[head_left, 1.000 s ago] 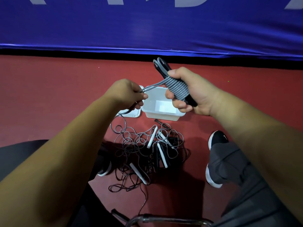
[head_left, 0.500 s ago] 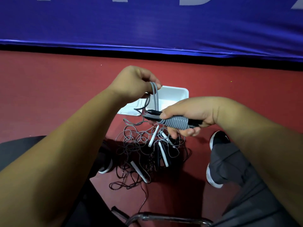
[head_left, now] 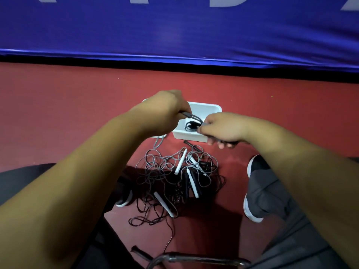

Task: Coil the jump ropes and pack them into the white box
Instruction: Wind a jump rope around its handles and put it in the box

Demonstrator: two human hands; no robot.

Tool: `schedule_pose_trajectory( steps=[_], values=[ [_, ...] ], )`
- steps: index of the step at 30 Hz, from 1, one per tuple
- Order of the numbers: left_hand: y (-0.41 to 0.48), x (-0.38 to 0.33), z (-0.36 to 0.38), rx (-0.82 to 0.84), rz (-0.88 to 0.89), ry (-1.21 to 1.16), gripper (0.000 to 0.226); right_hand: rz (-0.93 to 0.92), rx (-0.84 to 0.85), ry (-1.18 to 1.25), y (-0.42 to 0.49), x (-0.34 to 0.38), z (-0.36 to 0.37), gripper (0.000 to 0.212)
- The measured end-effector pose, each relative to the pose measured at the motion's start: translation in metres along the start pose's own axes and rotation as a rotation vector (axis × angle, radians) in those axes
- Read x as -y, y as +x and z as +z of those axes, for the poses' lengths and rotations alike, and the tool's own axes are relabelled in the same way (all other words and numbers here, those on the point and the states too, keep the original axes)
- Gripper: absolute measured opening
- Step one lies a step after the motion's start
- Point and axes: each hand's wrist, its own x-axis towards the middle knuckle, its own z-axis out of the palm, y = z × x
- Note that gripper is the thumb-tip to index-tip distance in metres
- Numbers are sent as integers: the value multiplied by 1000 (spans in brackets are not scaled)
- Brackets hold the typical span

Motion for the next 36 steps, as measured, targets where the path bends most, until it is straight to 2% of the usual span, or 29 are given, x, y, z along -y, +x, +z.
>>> schedule_pose_trajectory(
  steps=[4,7,12,15,18,20,24,27,29,33,36],
  values=[
    [-4,6,9,155,-61,-30,19,-49,-248,20,9,-5,-5,31],
    [-8,5,12,198,-125,-125,14,-102,-350,47,9,-2,-7,24],
    [-5,7,16,150,-256,-183,33,-112,-259,294,13,2,-3,14],
    [-4,8,17,152,-338,-224,20,-119,-201,413,8,6,-2,16],
    [-2,4,16,91,-376,-70,14,-126,-160,519,5,8,-2,16],
    [-2,2,16,86,-415,-206,13,-112,-159,614,4,10,-3,14],
    [-2,3,18,-17,-524,-789,22,-74,-166,820,1,13,-8,17],
    [2,3,15,-81,-440,-1058,24,-61,-149,935,0,14,-10,18],
    [4,5,12,-103,-347,-1135,24,-68,-106,1012,-1,15,-12,18],
    [5,11,6,-154,-239,-1137,39,-87,-57,1069,-5,15,-22,15],
    [3,15,1,-153,-220,-998,34,-101,-36,1071,-9,16,-27,26]
  ],
)
